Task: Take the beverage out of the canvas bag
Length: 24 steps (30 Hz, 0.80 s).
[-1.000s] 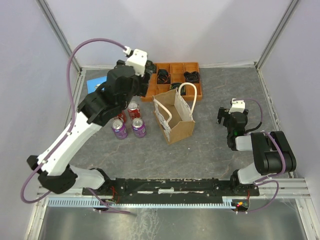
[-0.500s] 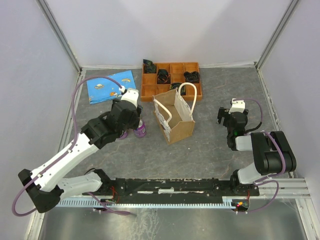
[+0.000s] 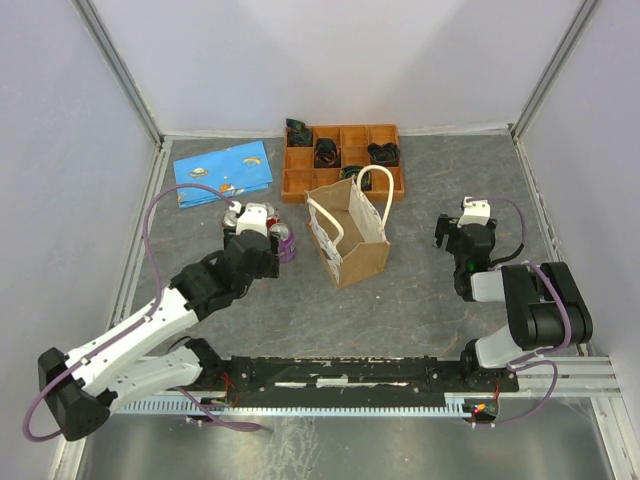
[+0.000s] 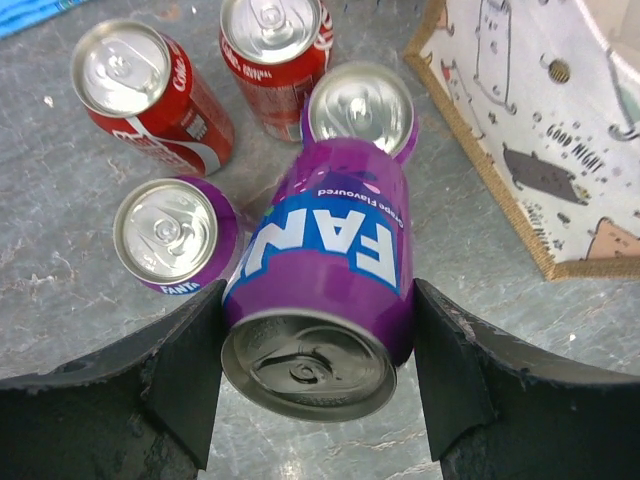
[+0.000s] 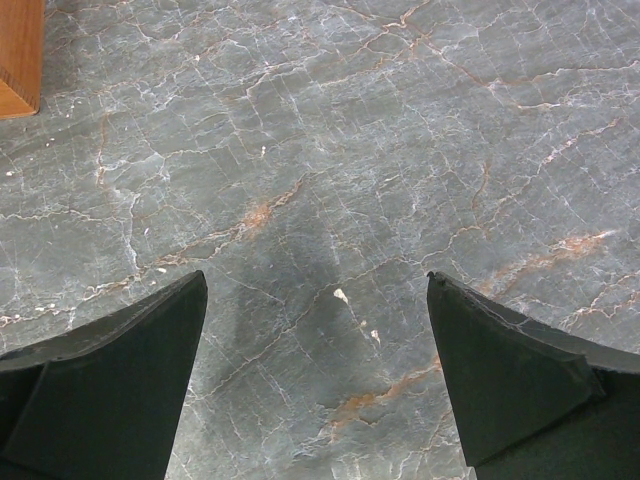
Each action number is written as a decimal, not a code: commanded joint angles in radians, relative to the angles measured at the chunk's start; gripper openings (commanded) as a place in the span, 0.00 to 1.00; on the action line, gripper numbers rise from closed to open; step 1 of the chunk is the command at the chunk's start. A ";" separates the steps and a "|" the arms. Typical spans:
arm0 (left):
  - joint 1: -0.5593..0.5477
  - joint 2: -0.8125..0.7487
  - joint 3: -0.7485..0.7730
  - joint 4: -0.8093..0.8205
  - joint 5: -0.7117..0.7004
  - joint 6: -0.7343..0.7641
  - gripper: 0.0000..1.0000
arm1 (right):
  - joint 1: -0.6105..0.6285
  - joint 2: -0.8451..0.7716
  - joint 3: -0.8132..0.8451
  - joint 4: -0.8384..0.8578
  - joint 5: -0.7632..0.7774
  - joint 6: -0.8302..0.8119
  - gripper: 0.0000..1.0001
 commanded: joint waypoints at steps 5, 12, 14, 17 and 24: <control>-0.002 0.007 0.040 -0.006 0.050 -0.074 0.03 | -0.004 -0.009 0.026 0.033 -0.002 -0.005 0.99; -0.001 -0.026 0.071 -0.044 0.063 -0.082 0.03 | -0.003 -0.008 0.026 0.033 -0.002 -0.005 0.99; -0.001 -0.019 0.063 -0.042 0.053 -0.084 0.03 | -0.003 -0.009 0.026 0.033 -0.002 -0.006 0.99; -0.002 0.016 0.068 -0.049 0.060 -0.091 0.03 | -0.004 -0.010 0.026 0.033 -0.002 -0.004 0.99; -0.002 0.178 0.160 -0.124 0.077 -0.067 0.03 | -0.005 -0.009 0.026 0.033 -0.002 -0.004 0.99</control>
